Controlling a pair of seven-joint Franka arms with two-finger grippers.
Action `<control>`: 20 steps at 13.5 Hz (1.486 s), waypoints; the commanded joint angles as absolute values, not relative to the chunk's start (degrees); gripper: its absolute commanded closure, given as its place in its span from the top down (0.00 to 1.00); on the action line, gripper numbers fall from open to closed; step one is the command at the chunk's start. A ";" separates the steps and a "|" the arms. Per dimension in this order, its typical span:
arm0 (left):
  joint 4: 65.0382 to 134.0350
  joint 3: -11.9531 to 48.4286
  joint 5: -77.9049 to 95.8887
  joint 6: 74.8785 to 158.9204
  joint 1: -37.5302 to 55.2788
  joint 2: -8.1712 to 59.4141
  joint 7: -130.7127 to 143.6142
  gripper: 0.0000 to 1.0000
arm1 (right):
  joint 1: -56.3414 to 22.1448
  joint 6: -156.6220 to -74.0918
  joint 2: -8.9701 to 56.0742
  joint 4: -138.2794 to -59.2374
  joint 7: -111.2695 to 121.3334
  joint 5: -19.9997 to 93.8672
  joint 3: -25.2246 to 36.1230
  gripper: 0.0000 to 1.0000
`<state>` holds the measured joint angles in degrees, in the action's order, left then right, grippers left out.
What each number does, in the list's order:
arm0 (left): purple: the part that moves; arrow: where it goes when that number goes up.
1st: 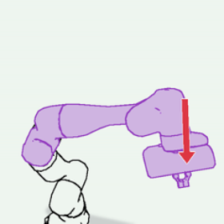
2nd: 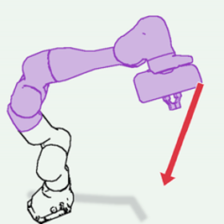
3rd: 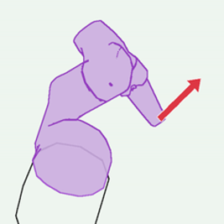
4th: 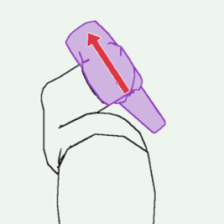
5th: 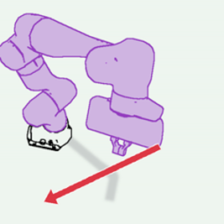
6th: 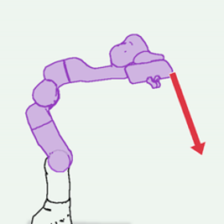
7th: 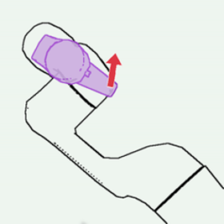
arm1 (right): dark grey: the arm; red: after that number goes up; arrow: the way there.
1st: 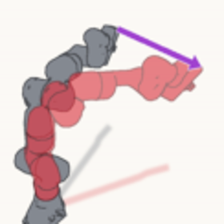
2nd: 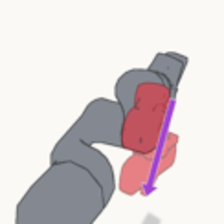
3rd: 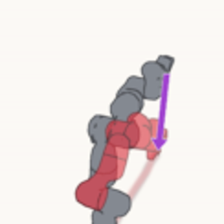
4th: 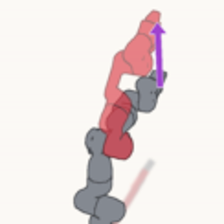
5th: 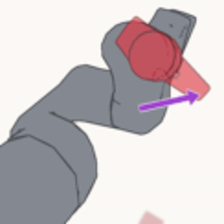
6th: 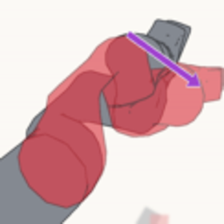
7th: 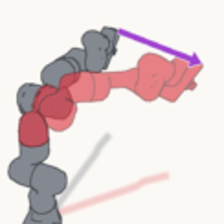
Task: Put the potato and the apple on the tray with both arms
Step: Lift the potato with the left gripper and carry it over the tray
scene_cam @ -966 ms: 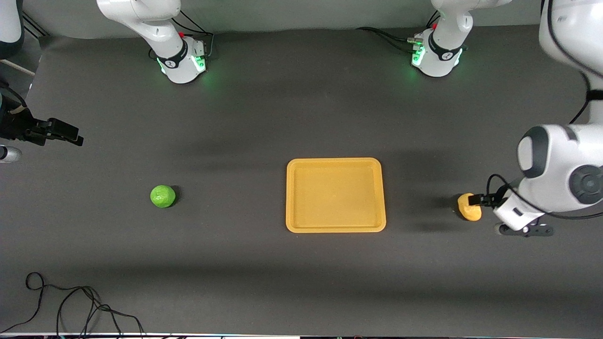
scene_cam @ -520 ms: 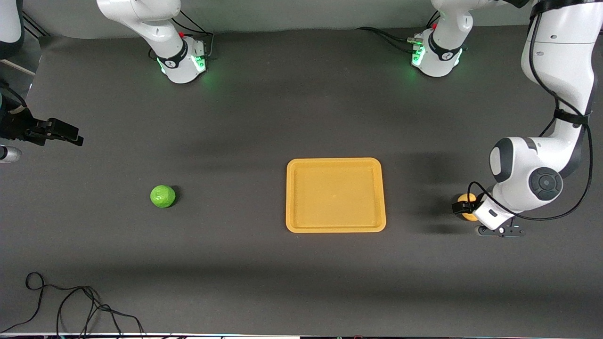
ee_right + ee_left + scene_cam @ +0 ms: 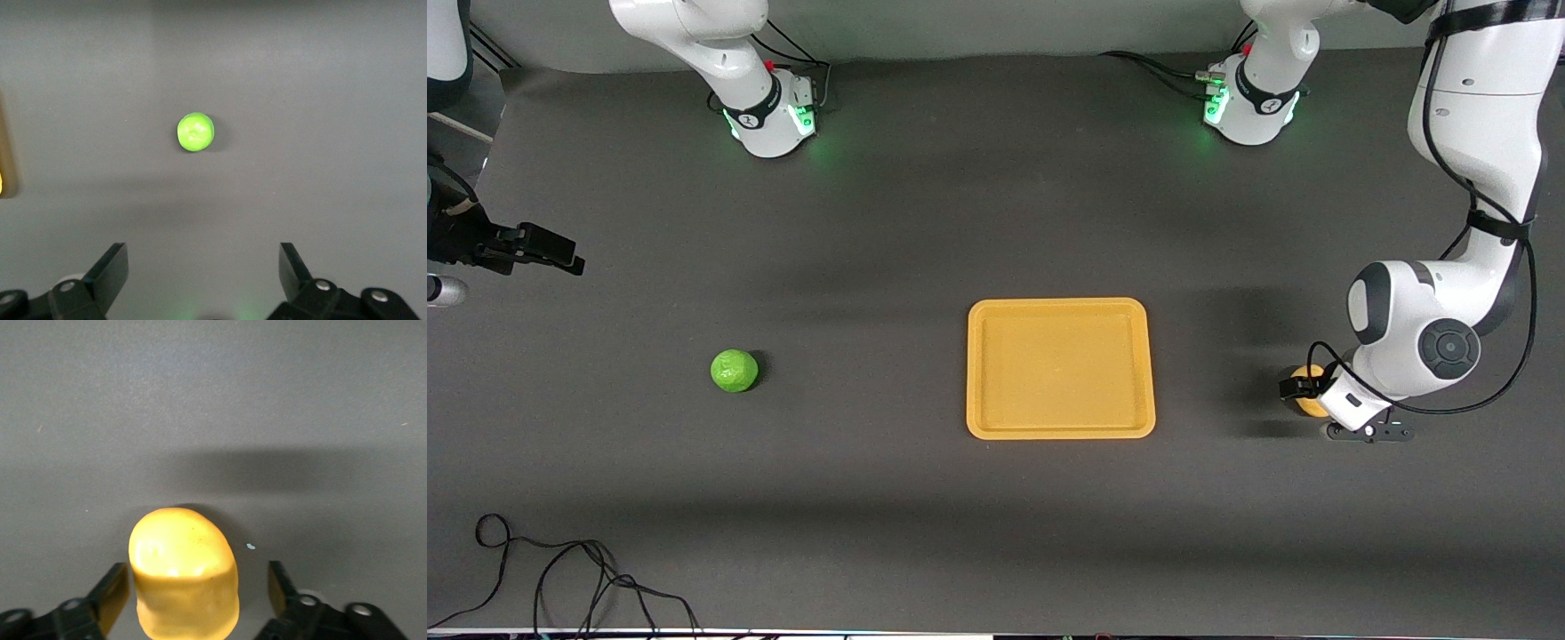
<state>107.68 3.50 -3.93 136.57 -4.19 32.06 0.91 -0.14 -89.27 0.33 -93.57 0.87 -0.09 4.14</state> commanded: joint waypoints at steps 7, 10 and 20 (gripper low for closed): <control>105.66 3.95 -4.66 127.30 -3.60 25.34 0.27 0.00 | 0.09 -88.59 0.18 -93.25 2.02 0.18 4.04 1.00; 94.80 8.85 -3.43 108.26 -2.99 21.45 1.58 0.00 | 0.09 -88.59 0.18 -93.25 2.11 0.18 4.04 1.00; 96.74 18.19 1.67 123.17 7.02 30.05 23.98 0.00 | -1.74 -89.21 0.26 -93.16 1.23 0.26 3.60 1.00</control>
